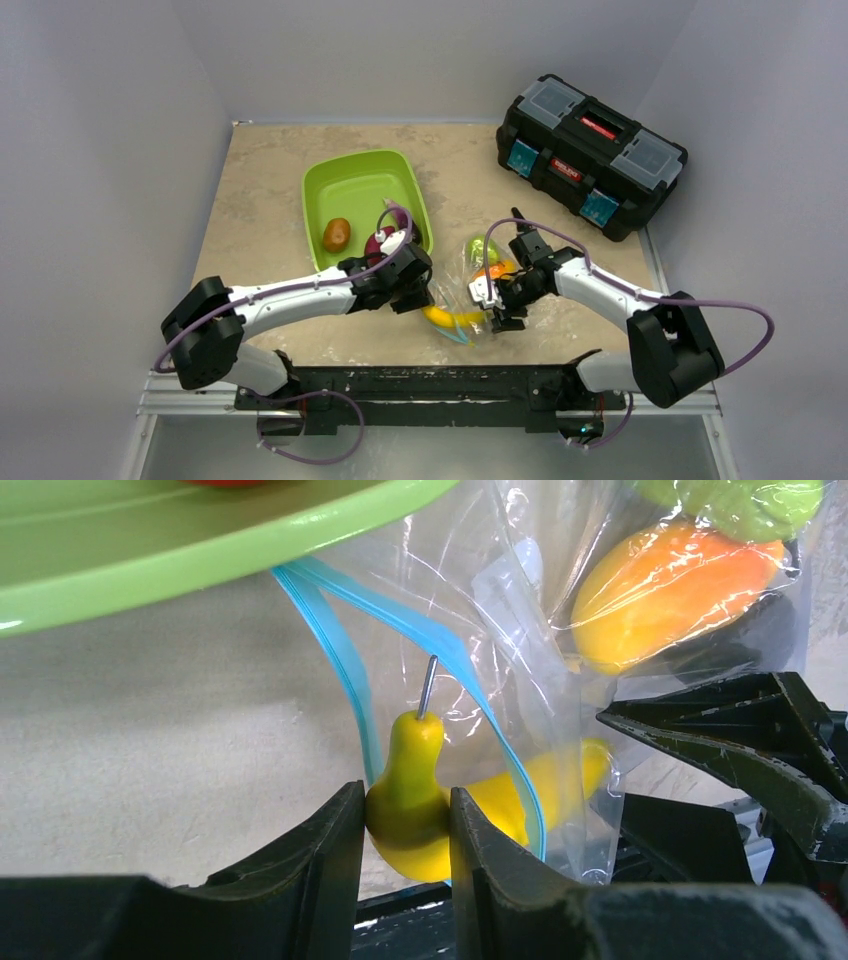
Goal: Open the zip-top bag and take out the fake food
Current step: Pick up the fake fruit from the zipper food storage bag, then place the fake fruit in the bin.
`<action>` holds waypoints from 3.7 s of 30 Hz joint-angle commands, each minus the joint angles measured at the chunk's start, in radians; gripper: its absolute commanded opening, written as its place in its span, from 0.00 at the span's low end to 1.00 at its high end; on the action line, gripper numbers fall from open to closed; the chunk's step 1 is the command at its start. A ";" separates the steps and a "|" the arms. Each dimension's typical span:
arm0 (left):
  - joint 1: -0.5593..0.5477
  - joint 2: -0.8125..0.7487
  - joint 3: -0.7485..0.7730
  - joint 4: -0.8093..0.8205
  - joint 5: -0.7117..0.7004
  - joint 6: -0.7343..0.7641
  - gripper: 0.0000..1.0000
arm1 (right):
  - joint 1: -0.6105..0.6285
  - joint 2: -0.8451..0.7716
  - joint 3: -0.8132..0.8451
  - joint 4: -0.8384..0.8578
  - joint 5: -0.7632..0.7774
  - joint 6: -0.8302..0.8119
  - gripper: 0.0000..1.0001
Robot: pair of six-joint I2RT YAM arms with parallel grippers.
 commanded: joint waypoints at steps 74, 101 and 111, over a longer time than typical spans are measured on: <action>0.477 -0.148 0.352 -0.196 -0.143 1.049 0.00 | -0.047 0.015 0.024 -0.050 -0.070 -0.051 0.60; 0.838 0.044 0.373 -0.040 0.302 0.674 0.71 | -0.081 0.032 0.043 -0.077 -0.090 -0.065 0.60; 0.955 -0.240 0.068 0.240 0.516 0.495 1.00 | -0.135 -0.064 0.095 -0.173 -0.131 -0.095 0.61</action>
